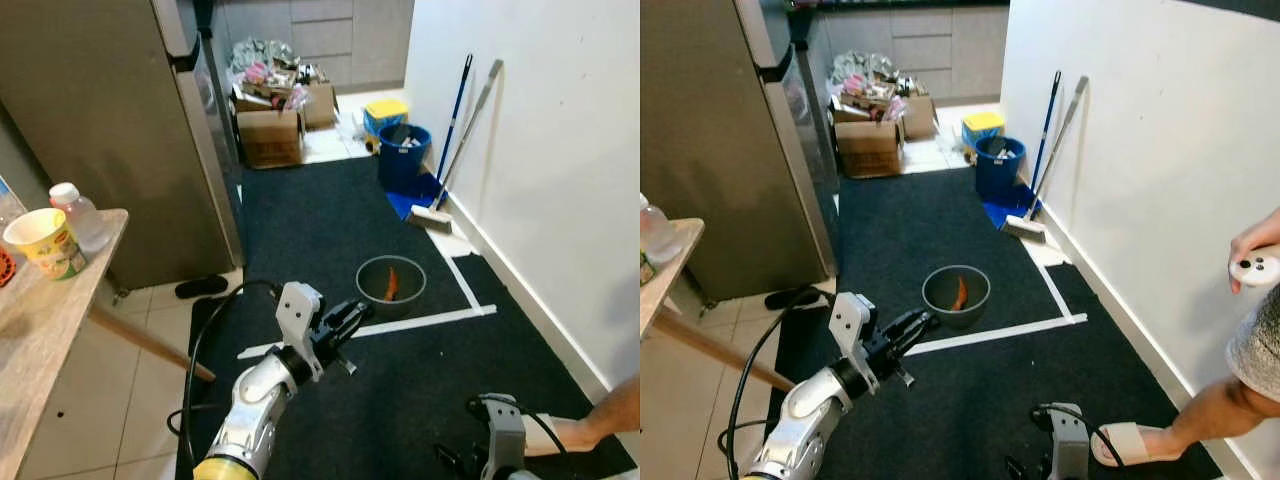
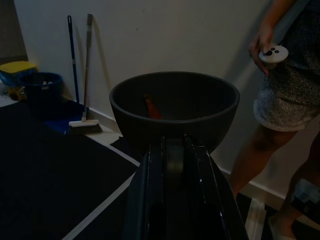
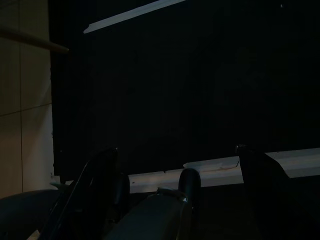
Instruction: Restocking fridge
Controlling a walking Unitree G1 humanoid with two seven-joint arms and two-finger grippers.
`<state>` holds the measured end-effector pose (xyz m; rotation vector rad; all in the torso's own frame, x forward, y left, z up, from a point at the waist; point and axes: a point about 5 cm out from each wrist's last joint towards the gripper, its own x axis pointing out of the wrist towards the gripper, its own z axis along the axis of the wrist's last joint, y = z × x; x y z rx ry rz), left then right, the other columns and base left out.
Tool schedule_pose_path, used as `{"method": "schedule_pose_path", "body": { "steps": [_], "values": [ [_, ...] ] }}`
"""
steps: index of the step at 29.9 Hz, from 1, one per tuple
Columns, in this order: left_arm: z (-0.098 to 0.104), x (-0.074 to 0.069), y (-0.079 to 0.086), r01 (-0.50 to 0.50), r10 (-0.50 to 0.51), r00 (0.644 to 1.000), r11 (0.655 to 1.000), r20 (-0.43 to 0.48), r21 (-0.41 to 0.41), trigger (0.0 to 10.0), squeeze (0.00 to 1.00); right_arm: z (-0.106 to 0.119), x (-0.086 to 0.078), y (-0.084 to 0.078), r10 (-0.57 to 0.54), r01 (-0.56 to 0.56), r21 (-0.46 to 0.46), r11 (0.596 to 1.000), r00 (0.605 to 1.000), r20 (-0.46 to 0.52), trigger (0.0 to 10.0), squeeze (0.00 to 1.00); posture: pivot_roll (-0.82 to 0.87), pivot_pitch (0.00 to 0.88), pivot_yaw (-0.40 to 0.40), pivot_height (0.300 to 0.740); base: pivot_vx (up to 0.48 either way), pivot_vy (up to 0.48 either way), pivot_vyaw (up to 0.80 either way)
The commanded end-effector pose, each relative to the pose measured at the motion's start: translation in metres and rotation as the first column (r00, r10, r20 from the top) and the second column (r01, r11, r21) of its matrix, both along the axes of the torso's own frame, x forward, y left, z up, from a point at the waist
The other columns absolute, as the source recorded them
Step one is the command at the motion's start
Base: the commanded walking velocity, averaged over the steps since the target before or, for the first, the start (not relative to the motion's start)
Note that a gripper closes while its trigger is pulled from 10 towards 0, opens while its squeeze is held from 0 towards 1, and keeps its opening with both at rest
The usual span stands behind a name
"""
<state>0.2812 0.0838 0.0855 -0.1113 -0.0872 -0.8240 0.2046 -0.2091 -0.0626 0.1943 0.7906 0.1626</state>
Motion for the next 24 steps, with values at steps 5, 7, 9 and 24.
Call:
{"method": "schedule_pose_path", "body": {
  "steps": [5, 7, 9, 24],
  "values": [
    [-0.0039, -0.0013, 0.0034, 0.002, -0.001, 1.000, 1.000, -0.015, 0.020, 10.0, 0.00, -0.0019, -0.0021, 0.0034, 0.002, -0.001, 0.008, 1.000, 1.000, -0.009, 10.0, 0.00, -0.01, 0.033, 0.006, 0.740, 0.000, 0.000, 0.00],
    [-0.0049, -0.0018, 0.0034, 0.007, -0.006, 1.000, 1.000, -0.018, 0.021, 10.0, 0.00, -0.0020, -0.0021, 0.0040, 0.002, -0.002, 0.010, 1.000, 1.000, -0.008, 10.0, 0.00, -0.01, 0.034, 0.006, 0.740, 0.321, 0.000, 0.00],
    [-0.0052, -0.0019, 0.0033, 0.007, -0.007, 1.000, 1.000, -0.019, 0.021, 10.0, 0.00, -0.0020, -0.0021, 0.0040, 0.002, -0.002, 0.011, 1.000, 1.000, -0.008, 10.0, 0.00, -0.01, 0.035, 0.007, 0.740, 0.334, 0.000, 0.00],
    [-0.0066, -0.0027, 0.0028, 0.007, -0.006, 1.000, 1.000, -0.020, 0.019, 10.0, 0.00, -0.0024, -0.0028, 0.0040, 0.005, -0.005, 0.005, 1.000, 1.000, -0.011, 10.0, 0.00, -0.01, 0.033, 0.004, 0.740, 0.337, 0.000, 0.00]
  ]
}}
